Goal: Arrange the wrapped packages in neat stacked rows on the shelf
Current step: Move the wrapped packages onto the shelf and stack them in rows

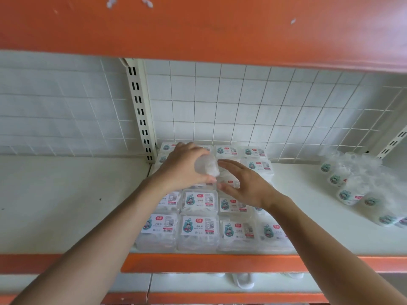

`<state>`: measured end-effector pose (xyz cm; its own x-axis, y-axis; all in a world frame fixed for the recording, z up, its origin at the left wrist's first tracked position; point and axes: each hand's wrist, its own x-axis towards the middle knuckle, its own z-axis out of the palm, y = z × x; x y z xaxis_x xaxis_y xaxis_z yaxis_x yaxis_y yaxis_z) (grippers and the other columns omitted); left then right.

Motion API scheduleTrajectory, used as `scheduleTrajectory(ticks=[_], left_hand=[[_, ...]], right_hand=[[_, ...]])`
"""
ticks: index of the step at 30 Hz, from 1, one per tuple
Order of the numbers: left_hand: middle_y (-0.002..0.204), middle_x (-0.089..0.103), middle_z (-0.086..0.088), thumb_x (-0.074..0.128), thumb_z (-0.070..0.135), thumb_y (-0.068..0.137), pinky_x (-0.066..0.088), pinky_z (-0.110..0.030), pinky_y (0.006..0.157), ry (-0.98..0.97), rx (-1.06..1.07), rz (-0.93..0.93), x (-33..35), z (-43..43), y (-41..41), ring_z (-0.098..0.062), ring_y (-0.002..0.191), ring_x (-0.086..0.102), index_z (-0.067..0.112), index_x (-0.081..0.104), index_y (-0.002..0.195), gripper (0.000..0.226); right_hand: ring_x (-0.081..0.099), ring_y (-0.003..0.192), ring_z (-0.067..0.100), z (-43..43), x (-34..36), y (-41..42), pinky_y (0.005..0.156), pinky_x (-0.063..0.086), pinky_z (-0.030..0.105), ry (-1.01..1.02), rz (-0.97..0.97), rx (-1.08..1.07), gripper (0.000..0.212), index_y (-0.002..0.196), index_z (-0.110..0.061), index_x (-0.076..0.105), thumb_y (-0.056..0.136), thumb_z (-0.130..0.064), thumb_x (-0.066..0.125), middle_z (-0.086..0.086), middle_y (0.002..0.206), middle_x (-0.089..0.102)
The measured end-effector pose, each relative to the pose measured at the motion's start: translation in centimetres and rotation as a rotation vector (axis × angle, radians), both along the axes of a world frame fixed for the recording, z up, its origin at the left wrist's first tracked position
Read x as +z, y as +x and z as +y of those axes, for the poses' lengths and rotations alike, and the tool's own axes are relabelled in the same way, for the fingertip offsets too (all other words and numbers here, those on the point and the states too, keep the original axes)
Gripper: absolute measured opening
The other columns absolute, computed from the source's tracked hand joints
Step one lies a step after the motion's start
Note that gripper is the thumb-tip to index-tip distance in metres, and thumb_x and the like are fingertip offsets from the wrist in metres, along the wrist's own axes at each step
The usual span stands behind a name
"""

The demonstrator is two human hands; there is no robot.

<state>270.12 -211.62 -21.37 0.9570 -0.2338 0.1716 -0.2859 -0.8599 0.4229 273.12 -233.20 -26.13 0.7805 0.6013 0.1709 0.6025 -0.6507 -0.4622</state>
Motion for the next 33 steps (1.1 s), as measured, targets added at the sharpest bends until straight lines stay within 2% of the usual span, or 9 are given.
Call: scheduleTrajectory(ticks=[5,8,11,16,18,22,27,30,33], left_hand=[[0.116,0.055,0.014,0.076,0.047,0.076,0.051,-0.022,0.078,-0.384,0.005,0.031,0.1,-2.0,0.4,0.001,0.092,0.057,0.026,0.05,0.126,0.06],[0.121,0.051,0.016,0.073,0.032,0.081,0.053,-0.022,0.08,-0.527,0.0,0.122,0.1,-2.8,0.6,0.002,0.1,0.057,0.03,0.042,0.132,0.059],[0.132,0.051,0.007,0.072,0.018,0.08,0.055,-0.033,0.089,-0.627,-0.032,0.224,-0.1,-3.2,1.1,-0.009,0.117,0.055,0.03,0.041,0.134,0.063],[0.13,0.056,0.006,0.073,0.012,0.077,0.05,-0.041,0.098,-0.636,-0.066,0.295,-0.7,-3.7,1.7,-0.012,0.121,0.054,0.028,0.044,0.131,0.063],[0.125,0.057,0.008,0.074,0.01,0.077,0.048,-0.041,0.1,-0.613,-0.074,0.29,-0.8,-4.0,1.8,-0.011,0.117,0.055,0.029,0.046,0.126,0.059],[0.12,0.06,0.01,0.075,0.018,0.079,0.05,-0.039,0.095,-0.599,-0.067,0.3,-1.1,-4.1,2.1,-0.008,0.109,0.059,0.027,0.05,0.123,0.052],[0.103,0.066,0.0,0.068,0.025,0.089,0.056,-0.025,0.072,-0.684,0.068,0.25,-0.5,-4.7,2.6,-0.013,0.093,0.065,0.015,0.061,0.104,0.02],[0.1,0.066,-0.007,0.069,0.018,0.088,0.058,-0.027,0.067,-0.749,0.097,0.267,-0.3,-4.7,2.7,-0.015,0.085,0.067,0.011,0.059,0.102,0.019],[0.103,0.065,-0.015,0.071,0.007,0.085,0.06,-0.036,0.069,-0.87,0.071,0.38,-0.1,-4.6,2.7,-0.022,0.084,0.071,0.011,0.055,0.114,0.033]], right_hand=[[0.038,0.132,0.007,-0.2,0.5,-0.4,0.108,0.033,0.025,0.114,0.014,-0.048,0.072,0.148,-0.026,0.032,0.087,-0.049,0.063,-0.006,0.149,0.039],[0.043,0.129,0.009,-0.8,0.6,-0.3,0.106,0.037,0.027,0.192,0.019,-0.095,0.073,0.148,-0.029,0.031,0.086,-0.048,0.064,-0.005,0.146,0.044],[0.052,0.116,0.008,-1.6,1.0,-0.4,0.099,0.045,0.027,0.25,-0.001,-0.162,0.07,0.144,-0.03,0.036,0.084,-0.045,0.069,-0.005,0.138,0.049],[0.059,0.101,0.011,-3.0,1.5,-0.6,0.083,0.054,0.021,0.312,-0.026,-0.196,0.071,0.139,-0.027,0.045,0.077,-0.028,0.08,-0.008,0.128,0.049],[0.059,0.1,0.01,-3.4,1.4,-0.5,0.081,0.055,0.021,0.302,-0.047,-0.203,0.073,0.139,-0.026,0.046,0.075,-0.028,0.082,-0.012,0.127,0.047],[0.053,0.103,0.003,-3.9,1.3,-0.4,0.086,0.047,0.009,0.306,-0.077,-0.199,0.072,0.138,-0.022,0.049,0.074,-0.023,0.083,-0.012,0.128,0.044],[0.057,0.105,0.007,-4.2,1.3,-0.1,0.091,0.049,0.015,0.311,-0.096,-0.162,0.069,0.134,-0.022,0.053,0.073,-0.02,0.083,-0.005,0.135,0.046],[0.061,0.097,0.007,-4.2,1.8,-0.3,0.083,0.054,0.02,0.39,-0.015,-0.205,0.062,0.128,-0.028,0.054,0.073,-0.023,0.083,-0.01,0.126,0.052],[0.065,0.086,0.009,-4.2,2.0,-0.3,0.072,0.057,0.026,0.51,0.101,-0.229,0.055,0.119,-0.035,0.051,0.077,-0.016,0.08,-0.009,0.118,0.059]])
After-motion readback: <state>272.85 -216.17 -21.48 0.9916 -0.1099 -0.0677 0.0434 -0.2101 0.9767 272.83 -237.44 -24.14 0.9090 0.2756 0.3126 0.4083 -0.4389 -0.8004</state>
